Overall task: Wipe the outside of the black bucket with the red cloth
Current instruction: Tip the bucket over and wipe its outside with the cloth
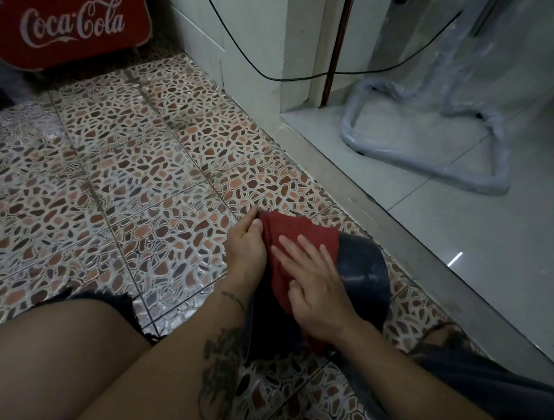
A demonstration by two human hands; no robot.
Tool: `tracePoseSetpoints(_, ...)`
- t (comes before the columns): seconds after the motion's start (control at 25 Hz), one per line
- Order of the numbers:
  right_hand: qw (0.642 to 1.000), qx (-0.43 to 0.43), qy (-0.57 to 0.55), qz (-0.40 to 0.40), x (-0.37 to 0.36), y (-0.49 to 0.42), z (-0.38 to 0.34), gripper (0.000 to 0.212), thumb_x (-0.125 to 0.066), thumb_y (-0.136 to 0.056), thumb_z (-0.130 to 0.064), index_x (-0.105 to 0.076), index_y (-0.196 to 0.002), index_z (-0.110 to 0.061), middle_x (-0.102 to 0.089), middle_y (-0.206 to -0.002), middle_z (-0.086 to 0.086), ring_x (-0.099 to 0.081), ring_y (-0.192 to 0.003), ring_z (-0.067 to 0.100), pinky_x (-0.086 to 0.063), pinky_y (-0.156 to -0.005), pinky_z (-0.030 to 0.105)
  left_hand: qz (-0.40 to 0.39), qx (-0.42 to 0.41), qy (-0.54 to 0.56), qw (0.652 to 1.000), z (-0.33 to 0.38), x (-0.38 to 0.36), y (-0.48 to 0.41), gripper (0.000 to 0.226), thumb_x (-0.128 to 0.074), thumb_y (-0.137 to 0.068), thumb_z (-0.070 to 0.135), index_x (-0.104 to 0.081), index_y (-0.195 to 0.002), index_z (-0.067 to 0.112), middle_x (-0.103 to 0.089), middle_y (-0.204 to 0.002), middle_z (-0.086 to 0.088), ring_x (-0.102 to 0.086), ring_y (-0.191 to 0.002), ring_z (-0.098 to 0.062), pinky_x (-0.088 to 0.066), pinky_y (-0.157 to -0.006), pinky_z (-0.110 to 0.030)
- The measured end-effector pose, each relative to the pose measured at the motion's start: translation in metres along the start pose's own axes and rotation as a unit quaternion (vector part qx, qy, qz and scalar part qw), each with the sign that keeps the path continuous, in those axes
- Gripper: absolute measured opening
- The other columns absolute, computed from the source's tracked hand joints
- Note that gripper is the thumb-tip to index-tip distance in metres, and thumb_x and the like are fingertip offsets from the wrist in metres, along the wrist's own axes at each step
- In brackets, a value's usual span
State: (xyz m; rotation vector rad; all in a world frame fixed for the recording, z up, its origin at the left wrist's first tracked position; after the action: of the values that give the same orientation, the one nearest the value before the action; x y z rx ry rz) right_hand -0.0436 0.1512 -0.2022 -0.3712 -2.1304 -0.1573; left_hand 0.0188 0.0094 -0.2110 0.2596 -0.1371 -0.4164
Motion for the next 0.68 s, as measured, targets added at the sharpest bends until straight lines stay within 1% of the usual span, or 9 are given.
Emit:
tracePoseSetpoints(0.08,1.000,0.005,0.008,0.016,0.003,0.016,0.012,0.070,-0.036,-0.086,-0.022,-0.036,-0.155,-0.035,-0.027,-0.165,-0.015,-0.009,-0.155,0.010,0.004,-0.124,0.039,0.004,0.005,-0.003,1.000,0.002,0.000,0.002,0.040,-0.045,-0.099,0.015,-0.059,-0.136,0.017,-0.057,-0.141,-0.001,-0.052,-0.127,-0.013,-0.038,-0.111,-0.034)
tracePoseSetpoints(0.12,0.999,-0.013,0.010,0.029,0.007,0.023,0.023,0.070,-0.037,-0.085,-0.023,-0.037,-0.154,-0.036,-0.028,-0.164,-0.015,-0.011,-0.155,0.011,0.001,-0.125,0.040,0.004,0.007,-0.001,1.000,0.005,-0.001,0.003,0.040,-0.045,-0.099,0.015,-0.059,-0.136,0.016,-0.057,-0.141,-0.001,-0.052,-0.128,-0.015,-0.038,-0.112,-0.036)
tracePoseSetpoints(0.16,0.998,-0.053,0.011,0.045,0.012,0.028,0.038,0.069,-0.037,-0.086,-0.025,-0.037,-0.154,-0.037,-0.029,-0.164,-0.015,-0.013,-0.155,0.012,-0.001,-0.125,0.043,0.003,0.006,-0.001,1.000,0.007,-0.001,0.003,0.039,-0.045,-0.099,0.014,-0.059,-0.136,0.015,-0.057,-0.141,-0.001,-0.051,-0.128,-0.016,-0.038,-0.112,-0.038)
tracePoseSetpoints(0.24,0.982,-0.174,0.021,0.063,0.023,0.032,0.072,0.066,-0.030,-0.089,-0.033,-0.035,-0.155,-0.035,-0.027,-0.165,-0.011,-0.014,-0.155,0.016,-0.003,-0.125,0.049,0.004,0.001,-0.013,1.000,0.009,-0.003,0.005,0.039,-0.045,-0.099,0.016,-0.059,-0.135,0.015,-0.056,-0.142,0.000,-0.050,-0.130,-0.016,-0.036,-0.114,-0.038)
tracePoseSetpoints(0.32,0.959,-0.280,0.039,0.028,0.030,0.019,0.090,0.067,-0.021,-0.091,-0.038,-0.030,-0.157,-0.031,-0.024,-0.167,-0.007,-0.012,-0.155,0.018,-0.001,-0.125,0.052,0.006,-0.007,-0.025,1.000,0.008,-0.003,0.008,0.039,-0.045,-0.099,0.018,-0.059,-0.135,0.018,-0.056,-0.142,0.002,-0.049,-0.130,-0.015,-0.035,-0.114,-0.037)
tracePoseSetpoints(0.36,0.951,-0.307,0.041,0.003,0.029,0.004,0.089,0.068,-0.018,-0.091,-0.038,-0.029,-0.158,-0.029,-0.022,-0.168,-0.006,-0.011,-0.155,0.020,0.000,-0.124,0.054,0.006,-0.008,-0.025,1.000,0.007,-0.004,0.009,0.039,-0.044,-0.099,0.018,-0.060,-0.135,0.019,-0.056,-0.142,0.003,-0.049,-0.130,-0.015,-0.035,-0.114,-0.036)
tracePoseSetpoints(0.44,0.953,-0.301,0.018,-0.032,0.022,-0.032,0.067,0.069,-0.016,-0.090,-0.039,-0.028,-0.158,-0.030,-0.022,-0.168,-0.006,-0.011,-0.154,0.021,0.002,-0.123,0.056,0.011,-0.004,-0.021,1.000,0.004,-0.003,0.010,0.039,-0.045,-0.099,0.017,-0.060,-0.135,0.019,-0.056,-0.141,0.002,-0.050,-0.128,-0.015,-0.038,-0.113,-0.037)
tracePoseSetpoints(0.56,0.978,-0.207,-0.011,-0.038,0.005,-0.065,0.017,0.070,-0.020,-0.087,-0.038,-0.031,-0.157,-0.033,-0.027,-0.166,-0.010,-0.014,-0.153,0.018,0.003,-0.124,0.052,0.014,0.005,-0.017,1.000,0.003,-0.002,0.004,0.039,-0.045,-0.098,0.015,-0.061,-0.134,0.019,-0.058,-0.139,0.000,-0.055,-0.123,-0.015,-0.041,-0.109,-0.034)
tracePoseSetpoints(0.68,0.993,-0.114,-0.024,-0.006,0.000,-0.043,-0.006,0.071,-0.028,-0.084,-0.036,-0.032,-0.156,-0.036,-0.027,-0.165,-0.013,-0.012,-0.154,0.016,0.006,-0.124,0.048,0.021,0.013,-0.054,0.998,0.006,-0.002,-0.007,0.042,-0.044,-0.096,0.018,-0.060,-0.135,0.020,-0.059,-0.139,-0.001,-0.054,-0.124,-0.017,-0.040,-0.110,-0.037)
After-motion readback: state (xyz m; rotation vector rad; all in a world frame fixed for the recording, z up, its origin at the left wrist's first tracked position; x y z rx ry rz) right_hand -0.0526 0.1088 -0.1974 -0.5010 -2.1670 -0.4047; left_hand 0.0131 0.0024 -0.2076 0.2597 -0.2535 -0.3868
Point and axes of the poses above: each hand's wrist, its own y-axis away from the middle knuckle, its own x-axis out of the back of the hand, z = x × y, the point moved 6 cm from there along -y, towards the middle knuckle
